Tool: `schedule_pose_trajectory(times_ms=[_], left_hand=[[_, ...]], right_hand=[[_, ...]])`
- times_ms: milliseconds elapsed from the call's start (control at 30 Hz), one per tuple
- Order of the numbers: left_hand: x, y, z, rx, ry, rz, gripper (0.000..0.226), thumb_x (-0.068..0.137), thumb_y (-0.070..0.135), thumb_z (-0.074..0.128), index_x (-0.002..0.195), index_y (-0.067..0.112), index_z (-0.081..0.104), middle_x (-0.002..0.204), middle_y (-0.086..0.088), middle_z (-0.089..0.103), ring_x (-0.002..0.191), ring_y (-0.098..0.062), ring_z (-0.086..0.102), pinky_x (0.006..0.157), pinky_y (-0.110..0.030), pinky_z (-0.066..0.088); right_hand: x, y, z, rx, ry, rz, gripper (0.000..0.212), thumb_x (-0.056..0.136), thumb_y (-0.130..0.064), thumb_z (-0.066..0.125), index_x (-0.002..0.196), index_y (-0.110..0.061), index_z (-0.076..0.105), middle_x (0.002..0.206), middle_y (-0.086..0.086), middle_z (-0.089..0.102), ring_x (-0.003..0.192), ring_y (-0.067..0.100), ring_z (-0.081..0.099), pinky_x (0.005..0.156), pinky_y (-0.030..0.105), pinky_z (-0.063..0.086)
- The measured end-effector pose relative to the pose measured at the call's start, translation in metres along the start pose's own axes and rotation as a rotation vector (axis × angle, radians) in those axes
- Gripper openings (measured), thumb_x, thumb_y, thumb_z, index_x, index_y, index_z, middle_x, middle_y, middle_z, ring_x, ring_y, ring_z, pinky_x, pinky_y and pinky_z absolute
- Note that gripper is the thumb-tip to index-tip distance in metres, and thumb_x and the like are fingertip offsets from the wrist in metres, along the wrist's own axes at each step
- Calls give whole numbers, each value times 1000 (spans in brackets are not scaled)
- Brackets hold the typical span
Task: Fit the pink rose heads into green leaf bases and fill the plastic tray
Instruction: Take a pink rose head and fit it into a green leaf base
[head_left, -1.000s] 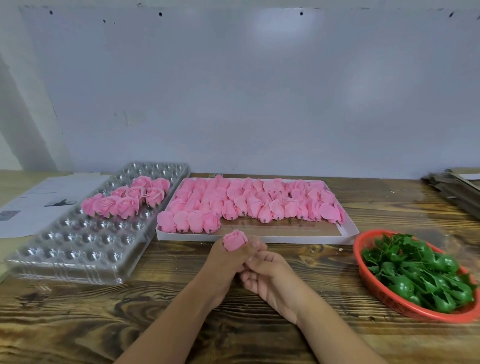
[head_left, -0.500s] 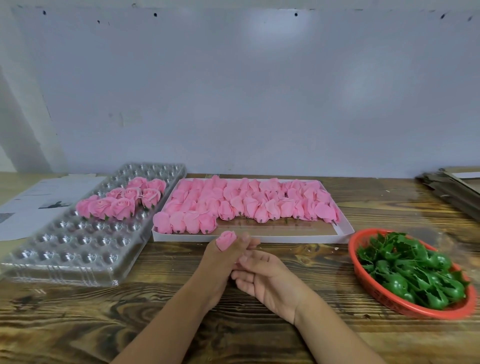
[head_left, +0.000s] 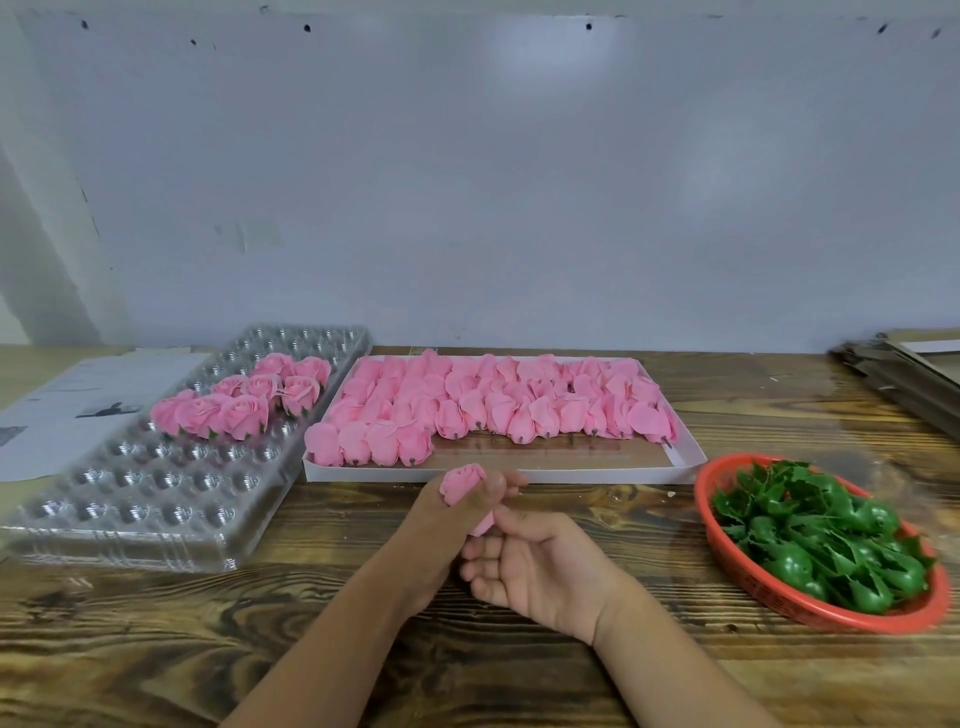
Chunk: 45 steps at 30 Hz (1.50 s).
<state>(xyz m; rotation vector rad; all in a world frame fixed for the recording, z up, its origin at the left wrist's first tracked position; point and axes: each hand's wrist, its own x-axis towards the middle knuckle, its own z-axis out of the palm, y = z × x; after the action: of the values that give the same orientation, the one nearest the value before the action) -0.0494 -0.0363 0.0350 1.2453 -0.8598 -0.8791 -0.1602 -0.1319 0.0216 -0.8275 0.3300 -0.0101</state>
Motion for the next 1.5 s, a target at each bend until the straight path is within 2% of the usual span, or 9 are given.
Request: schedule_pose_trajectory(times_ms=[100,167,400,500,833,1067,1267,1400,1500], left_hand=[[-1,2,-3,106,-46,18,63,71,79,71,87,18,70,78,4,62,78,-12,59,73,-22,52],[-2,3,-5,172,-88,56,59,75,77,69,81,18,64,74,6,57,73,-9,54,67,-20,48],[-3,6,-17,205,-90,5,23,75,41,85,93,30,74,87,4,73,82,-9,68,73,-21,56],[-2,5,-21,231,-23,12,25,75,26,90,96,30,77,97,3,75,91,-10,70,78,-22,55],[-3,3,-26,202,-5,79,39,66,36,90,100,20,79,108,-9,73,99,-24,72,80,-30,58],[-3,3,-26,240,-49,88,21,81,9,85,95,22,79,104,-8,75,95,-24,73,79,-28,59],[-1,-1,-26,220,72,102,21,78,10,85,91,26,80,102,-3,76,93,-18,74,73,-25,59],[1,0,-26,80,110,80,20,72,24,83,92,25,81,99,-6,78,84,-18,74,72,-25,61],[3,-2,-26,-4,128,44,22,71,22,83,93,20,81,97,-6,78,81,-17,74,71,-24,60]], right_hand=[[-1,-2,1,8,6,20,33,88,-29,55,100,1,63,81,13,60,71,23,63,63,28,54],[-2,-3,1,0,12,22,37,87,-30,54,108,1,57,80,12,56,70,22,60,63,27,52],[-5,-6,2,-53,3,25,27,88,-34,50,85,-10,60,67,6,51,63,20,54,59,25,45],[-4,-8,0,-55,34,19,29,89,-35,50,76,-12,62,66,5,47,61,19,52,59,25,43],[-2,-9,-4,-113,107,29,28,78,-40,60,70,-17,73,60,-1,46,55,13,50,53,19,44],[-3,-9,-4,-108,92,66,35,88,-40,53,70,-16,70,58,-2,46,53,11,49,52,18,43],[-4,-9,-1,-127,132,54,51,94,-55,46,77,-14,70,60,0,51,55,12,51,51,19,43],[-13,-12,-2,-371,336,10,61,100,-61,30,89,-12,64,61,1,58,51,12,51,48,21,40],[-36,-25,3,-786,532,-95,44,102,-50,40,88,-17,65,59,-5,64,48,7,52,48,21,39]])
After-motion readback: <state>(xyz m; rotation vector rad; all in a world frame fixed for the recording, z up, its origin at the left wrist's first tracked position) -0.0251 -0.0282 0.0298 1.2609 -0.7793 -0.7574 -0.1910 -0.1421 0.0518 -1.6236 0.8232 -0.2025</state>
